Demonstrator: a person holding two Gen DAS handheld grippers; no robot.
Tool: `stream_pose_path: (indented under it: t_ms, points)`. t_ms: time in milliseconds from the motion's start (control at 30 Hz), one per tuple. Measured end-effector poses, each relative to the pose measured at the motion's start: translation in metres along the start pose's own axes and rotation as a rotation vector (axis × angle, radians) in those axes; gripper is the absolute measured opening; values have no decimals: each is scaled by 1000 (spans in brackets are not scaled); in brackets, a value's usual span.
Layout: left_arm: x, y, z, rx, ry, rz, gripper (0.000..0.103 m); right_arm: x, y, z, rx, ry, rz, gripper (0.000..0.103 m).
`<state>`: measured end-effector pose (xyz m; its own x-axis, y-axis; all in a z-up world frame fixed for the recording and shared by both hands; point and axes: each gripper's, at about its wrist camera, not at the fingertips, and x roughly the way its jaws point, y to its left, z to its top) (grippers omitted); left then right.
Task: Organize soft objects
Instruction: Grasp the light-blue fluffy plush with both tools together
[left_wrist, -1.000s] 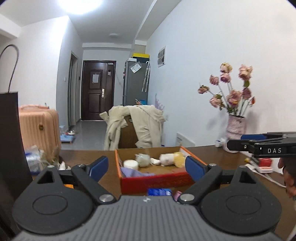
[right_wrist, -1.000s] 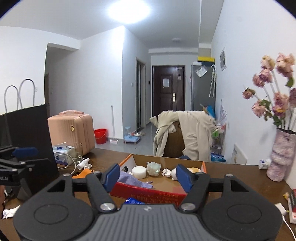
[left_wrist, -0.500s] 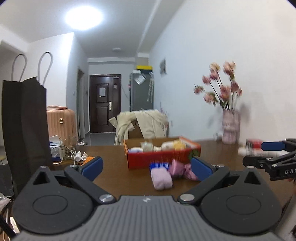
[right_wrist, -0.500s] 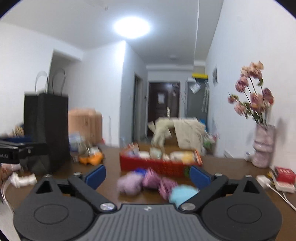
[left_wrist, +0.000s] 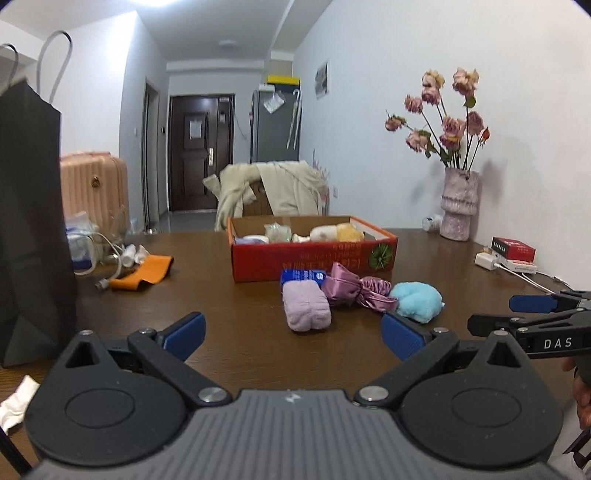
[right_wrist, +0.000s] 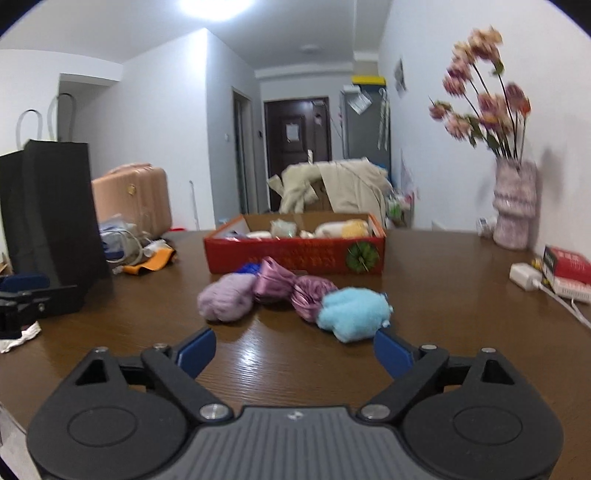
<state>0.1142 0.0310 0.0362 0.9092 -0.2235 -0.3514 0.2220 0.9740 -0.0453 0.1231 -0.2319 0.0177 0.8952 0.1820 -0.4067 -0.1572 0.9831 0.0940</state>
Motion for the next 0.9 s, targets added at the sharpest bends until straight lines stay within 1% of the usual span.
stream_pose_path:
  t_ms: [133, 267, 333, 467, 533, 600, 633, 700, 800, 900]
  points:
    - [31, -9, 3, -8, 49, -39, 103, 21, -14, 0, 33, 37, -12, 83]
    - [66, -25, 7, 0, 91, -72, 103, 43, -33, 4, 68, 62, -27, 81]
    - [81, -32, 10, -2, 106, -80, 103, 55, -43, 8, 80, 76, -29, 76]
    - [116, -46, 15, -20, 173, -134, 103, 82, -64, 17, 98, 95, -25, 70]
    - [134, -57, 14, -16, 211, -154, 99, 97, -74, 22, 102, 104, -14, 68]
    - [153, -69, 12, -24, 243, -176, 90, 111, -83, 26, 106, 115, 3, 65]
    - [159, -73, 11, -34, 257, -188, 88, 118, -89, 29, 109, 119, 15, 63]
    - [177, -80, 12, -73, 297, -228, 80, 133, -102, 33, 139, 129, 51, 62]
    - [201, -89, 14, -134, 335, -275, 77, 152, -121, 36, 204, 160, 119, 59]
    - [220, -98, 16, -161, 368, -290, 73, 168, -133, 36, 243, 194, 167, 55]
